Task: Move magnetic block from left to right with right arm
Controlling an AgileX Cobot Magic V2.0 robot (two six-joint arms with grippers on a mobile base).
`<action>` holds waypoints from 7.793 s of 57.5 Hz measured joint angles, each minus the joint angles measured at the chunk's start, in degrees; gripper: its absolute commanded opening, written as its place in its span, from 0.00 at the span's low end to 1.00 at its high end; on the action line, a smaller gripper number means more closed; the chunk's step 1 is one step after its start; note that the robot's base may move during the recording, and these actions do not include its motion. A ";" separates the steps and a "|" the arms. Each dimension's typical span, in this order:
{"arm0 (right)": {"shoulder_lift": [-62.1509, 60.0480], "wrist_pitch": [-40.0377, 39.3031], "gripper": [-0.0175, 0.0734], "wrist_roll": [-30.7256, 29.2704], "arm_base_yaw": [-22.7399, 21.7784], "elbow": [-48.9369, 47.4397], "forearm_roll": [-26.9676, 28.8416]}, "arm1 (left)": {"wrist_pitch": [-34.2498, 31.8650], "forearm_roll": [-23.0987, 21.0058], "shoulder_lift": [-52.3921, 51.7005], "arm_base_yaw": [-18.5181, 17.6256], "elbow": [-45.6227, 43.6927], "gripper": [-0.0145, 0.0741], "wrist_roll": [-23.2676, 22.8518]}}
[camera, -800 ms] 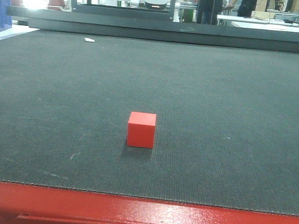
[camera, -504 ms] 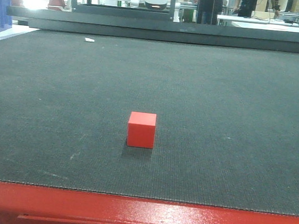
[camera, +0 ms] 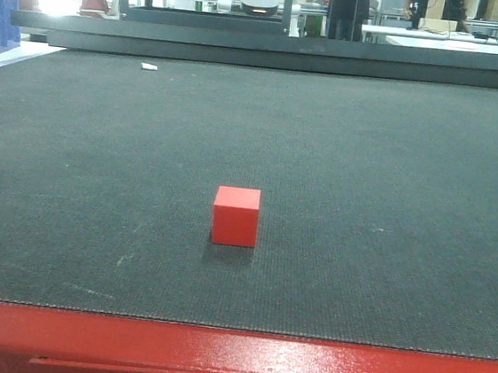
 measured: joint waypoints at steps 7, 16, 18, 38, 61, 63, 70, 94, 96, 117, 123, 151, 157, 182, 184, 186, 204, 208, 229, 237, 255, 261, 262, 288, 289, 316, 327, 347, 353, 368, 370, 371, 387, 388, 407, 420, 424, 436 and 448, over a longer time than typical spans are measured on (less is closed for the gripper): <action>0.00 0.00 0.26 0.00 0.00 0.00 0.00 | 0.00 0.00 0.00 0.00 0.00 0.03 0.00; 0.00 -0.21 0.26 0.00 0.00 0.00 0.00 | 0.00 0.00 0.00 0.00 0.00 0.03 0.00; 0.00 -0.36 0.26 0.00 0.00 0.00 0.00 | 0.00 0.00 0.00 0.00 0.00 0.03 0.00; 3.36 16.38 0.26 0.00 0.00 -11.88 -0.37 | 0.00 0.00 0.00 0.00 0.00 0.03 0.00; 33.76 35.30 0.26 7.45 0.00 -29.62 -0.37 | 0.00 0.00 0.00 0.00 0.00 0.03 0.00; 36.04 36.04 0.26 8.66 0.00 -30.63 -0.37 | 0.00 0.00 0.00 0.00 0.00 0.03 0.00; 45.49 39.31 0.26 15.87 1.49 -35.56 -0.93 | 0.00 0.00 0.00 0.00 0.00 0.03 0.00; 69.49 50.10 0.64 35.76 17.78 -51.64 -9.21 | 0.00 0.00 0.00 0.00 0.00 0.03 0.00; 71.48 51.03 0.74 36.58 19.05 -53.15 -9.36 | 0.00 0.00 0.00 0.00 0.00 0.03 0.00; 90.48 59.90 0.88 42.60 29.27 -71.59 -8.00 | 0.00 0.00 0.00 0.00 0.00 0.03 0.00; 94.91 60.30 0.88 42.97 31.73 -76.75 -6.74 | 0.00 0.00 0.00 0.00 0.00 0.03 0.00; 112.27 64.66 0.88 45.93 38.00 -95.61 -4.55 | 0.00 0.00 0.00 0.00 0.00 0.03 0.00; 114.00 64.67 0.88 46.15 38.03 -95.87 -4.46 | 0.00 0.00 0.00 0.00 0.00 0.03 0.00; 117.87 64.58 0.88 46.33 38.26 -96.00 -4.46 | 0.00 0.00 0.00 0.00 0.00 0.03 0.00; 117.89 64.44 0.88 46.33 38.30 -96.00 -4.46 | 0.00 0.00 0.00 0.00 0.00 0.03 0.00; 117.89 64.37 0.88 46.33 38.40 -96.00 -4.46 | 0.00 0.00 0.00 0.00 0.00 0.03 0.00; 117.99 64.31 0.88 46.33 38.53 -97.58 -4.43 | 0.00 0.00 0.00 0.00 0.00 0.03 0.00; 118.13 64.52 0.88 46.33 38.57 -97.78 -4.43 | 0.00 0.00 0.00 0.00 0.00 0.03 0.00; 119.14 65.69 0.84 46.46 38.57 -97.87 -4.43 | 0.00 0.00 0.00 0.00 0.00 0.03 0.00; 119.14 66.03 0.64 46.46 38.57 -97.87 -4.43 | 0.00 0.00 0.00 0.00 0.00 0.03 0.00; 119.14 66.17 0.45 46.46 38.57 -97.87 -4.43 | 0.00 0.00 0.00 0.00 0.00 0.03 0.00; 118.88 66.30 0.45 46.46 38.57 -97.87 -4.43 | 0.00 0.00 0.00 0.00 0.00 0.03 0.00; 118.74 66.31 0.45 46.46 38.57 -97.87 -4.43 | 0.00 0.00 0.00 0.00 0.00 0.03 0.00; 105.47 64.53 0.45 43.34 37.62 -90.84 -8.83 | 0.00 0.00 0.00 0.00 0.00 0.03 0.00; 104.77 63.87 0.45 43.03 37.30 -89.59 -9.04 | 0.00 0.00 0.00 0.00 0.00 0.03 0.00; 78.10 46.83 0.45 26.00 23.29 -60.04 -9.22 | 0.00 0.00 0.00 0.00 0.00 0.03 0.00; 66.61 39.39 0.45 18.64 13.82 -49.97 -9.02 | 0.00 0.00 0.00 0.00 0.00 0.03 0.00; 47.32 22.32 0.45 7.52 -1.59 -35.48 -8.89 | 0.00 0.00 0.00 0.00 0.00 0.03 0.00; 41.88 17.08 0.45 6.36 -3.06 -31.69 -8.89 | 0.00 0.00 0.00 0.00 0.00 0.03 0.00; 28.02 5.30 0.45 5.90 -3.30 -22.96 -8.89 | 0.00 0.00 0.00 0.00 0.00 0.03 0.00; 26.31 4.95 0.45 5.90 -3.30 -22.12 -8.89 | 0.00 0.00 0.00 0.00 0.00 0.03 0.00; 25.28 4.64 0.45 5.90 -3.30 -21.63 -8.89 | 0.00 0.00 0.00 0.00 0.00 0.03 0.00; 14.47 3.84 0.45 5.90 -3.33 -15.87 -4.28 | 0.00 0.00 0.00 0.00 0.00 0.03 0.00; 14.20 3.83 0.45 5.90 -3.33 -15.61 -3.74 | 0.00 0.00 0.00 0.00 0.00 0.03 0.00; 12.74 3.74 0.45 5.90 -3.33 -13.14 0.02 | 0.00 0.00 0.00 0.00 0.00 0.03 0.00; 12.74 3.39 0.45 5.90 -3.33 -13.14 0.02 | 0.00 0.00 0.00 0.00 0.00 0.03 0.00; 12.74 2.85 0.45 5.90 -3.33 -13.14 0.02 | 0.00 0.00 0.00 0.00 0.00 0.03 0.00; 12.74 1.49 0.45 5.77 -3.33 -13.14 -3.50 | 0.00 0.00 0.00 0.00 0.00 0.03 0.00; 12.74 1.49 0.45 5.77 -3.33 -13.14 -6.56 | 0.00 0.00 0.00 0.00 0.00 0.03 0.00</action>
